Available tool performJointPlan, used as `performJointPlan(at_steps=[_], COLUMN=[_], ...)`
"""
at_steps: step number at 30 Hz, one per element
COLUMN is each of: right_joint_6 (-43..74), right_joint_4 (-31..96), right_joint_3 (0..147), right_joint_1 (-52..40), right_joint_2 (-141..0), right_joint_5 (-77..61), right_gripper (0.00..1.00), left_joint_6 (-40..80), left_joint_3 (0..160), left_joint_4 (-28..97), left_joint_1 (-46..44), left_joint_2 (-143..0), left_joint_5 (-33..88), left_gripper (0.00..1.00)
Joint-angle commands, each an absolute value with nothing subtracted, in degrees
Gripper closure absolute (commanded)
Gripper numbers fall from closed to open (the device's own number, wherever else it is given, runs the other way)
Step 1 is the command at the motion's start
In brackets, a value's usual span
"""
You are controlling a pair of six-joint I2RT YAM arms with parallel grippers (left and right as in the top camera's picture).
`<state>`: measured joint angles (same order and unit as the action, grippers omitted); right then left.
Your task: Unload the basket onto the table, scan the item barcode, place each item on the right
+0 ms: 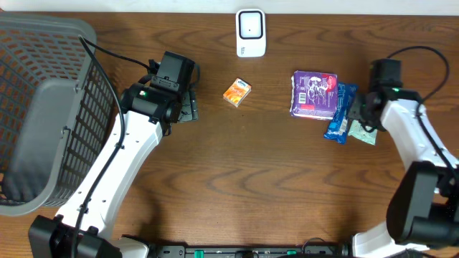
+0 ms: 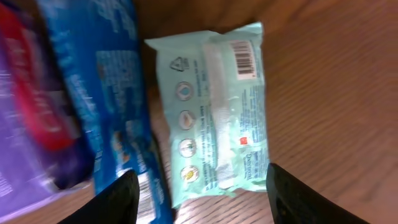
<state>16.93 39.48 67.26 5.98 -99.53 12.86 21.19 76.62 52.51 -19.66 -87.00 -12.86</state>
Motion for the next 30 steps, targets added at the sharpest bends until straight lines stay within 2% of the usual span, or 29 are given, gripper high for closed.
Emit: performJointPlan(at_steps=[1, 12, 15, 19, 23, 25, 30], right_joint_6=[19.8, 19.9, 19.9, 20.4, 21.3, 21.2, 18.5], right_joint_4=[39.2, 36.6, 36.6, 37.0, 38.8, 40.0, 45.5], right_joint_3=[67.7, 67.7, 67.7, 67.7, 67.8, 68.5, 75.3], right_joint_1=[4.8, 4.0, 4.0, 4.0, 4.1, 4.3, 7.6], right_joint_2=[-102.3, -110.4, -112.4, -114.6, -114.9, -114.5, -111.8], right_joint_5=[23.1, 20.3, 21.0, 21.6, 20.2, 17.1, 2.3], right_gripper=[0.39, 0.43, 0.55, 0.61, 0.88, 0.97, 0.99], left_joint_6=[21.7, 21.7, 21.7, 21.7, 21.7, 21.7, 21.7], left_joint_3=[77.0, 77.0, 77.0, 77.0, 77.0, 77.0, 77.0], left_joint_4=[52.7, 52.7, 52.7, 52.7, 52.7, 52.7, 52.7], left_joint_1=[-19.6, -19.6, -19.6, -19.6, -19.6, -19.6, -19.6], left_joint_2=[-87.3, -87.3, -87.3, -87.3, -87.3, -87.3, -87.3], left_joint_5=[-14.0, -14.0, -14.0, -14.0, -14.0, -14.0, -14.0], left_gripper=[0.14, 0.14, 0.14, 0.14, 0.14, 0.14, 0.14])
